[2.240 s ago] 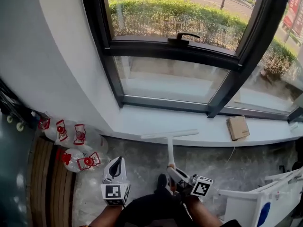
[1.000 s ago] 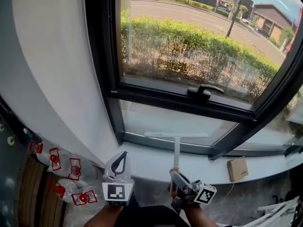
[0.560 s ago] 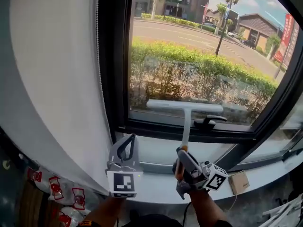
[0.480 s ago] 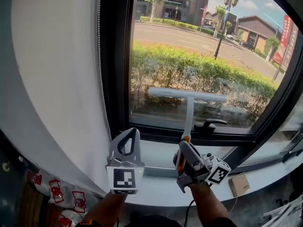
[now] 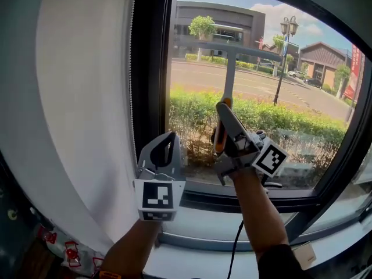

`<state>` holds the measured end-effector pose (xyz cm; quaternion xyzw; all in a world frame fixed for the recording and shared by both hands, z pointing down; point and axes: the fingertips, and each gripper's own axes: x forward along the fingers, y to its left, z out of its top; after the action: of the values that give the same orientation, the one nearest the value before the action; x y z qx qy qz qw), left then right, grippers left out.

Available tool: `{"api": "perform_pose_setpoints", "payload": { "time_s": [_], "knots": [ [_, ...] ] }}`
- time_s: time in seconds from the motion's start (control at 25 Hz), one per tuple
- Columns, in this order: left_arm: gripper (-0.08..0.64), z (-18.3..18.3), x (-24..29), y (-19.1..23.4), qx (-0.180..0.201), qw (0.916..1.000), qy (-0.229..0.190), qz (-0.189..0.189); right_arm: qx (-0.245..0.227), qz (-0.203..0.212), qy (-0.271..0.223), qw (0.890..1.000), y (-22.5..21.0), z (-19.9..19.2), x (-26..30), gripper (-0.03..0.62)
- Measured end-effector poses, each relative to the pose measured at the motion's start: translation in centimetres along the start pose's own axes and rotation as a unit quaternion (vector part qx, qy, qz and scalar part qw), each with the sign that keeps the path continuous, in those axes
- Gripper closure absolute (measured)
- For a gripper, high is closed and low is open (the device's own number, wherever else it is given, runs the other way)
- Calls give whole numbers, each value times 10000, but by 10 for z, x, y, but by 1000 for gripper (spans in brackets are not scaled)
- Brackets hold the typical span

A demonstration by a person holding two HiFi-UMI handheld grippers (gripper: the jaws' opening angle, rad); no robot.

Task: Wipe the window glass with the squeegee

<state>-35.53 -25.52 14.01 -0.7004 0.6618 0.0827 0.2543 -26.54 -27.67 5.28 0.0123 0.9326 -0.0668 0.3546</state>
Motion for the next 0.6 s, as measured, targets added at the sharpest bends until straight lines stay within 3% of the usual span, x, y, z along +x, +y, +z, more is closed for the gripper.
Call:
{"api": "perform_pose_setpoints", "payload": {
  "time_s": [0.2, 0.44, 0.6],
  "knots": [
    [546, 22, 21, 9, 178, 9995, -175, 205, -35, 262, -132, 9996, -15, 47, 57, 543],
    [546, 47, 38, 15, 458, 9984, -168, 282, 90, 107, -93, 9999, -50, 84, 112, 543],
    [546, 43, 30, 16, 536, 9978, -131, 356, 20, 81, -67, 9999, -56, 91, 121, 543]
  ]
}}
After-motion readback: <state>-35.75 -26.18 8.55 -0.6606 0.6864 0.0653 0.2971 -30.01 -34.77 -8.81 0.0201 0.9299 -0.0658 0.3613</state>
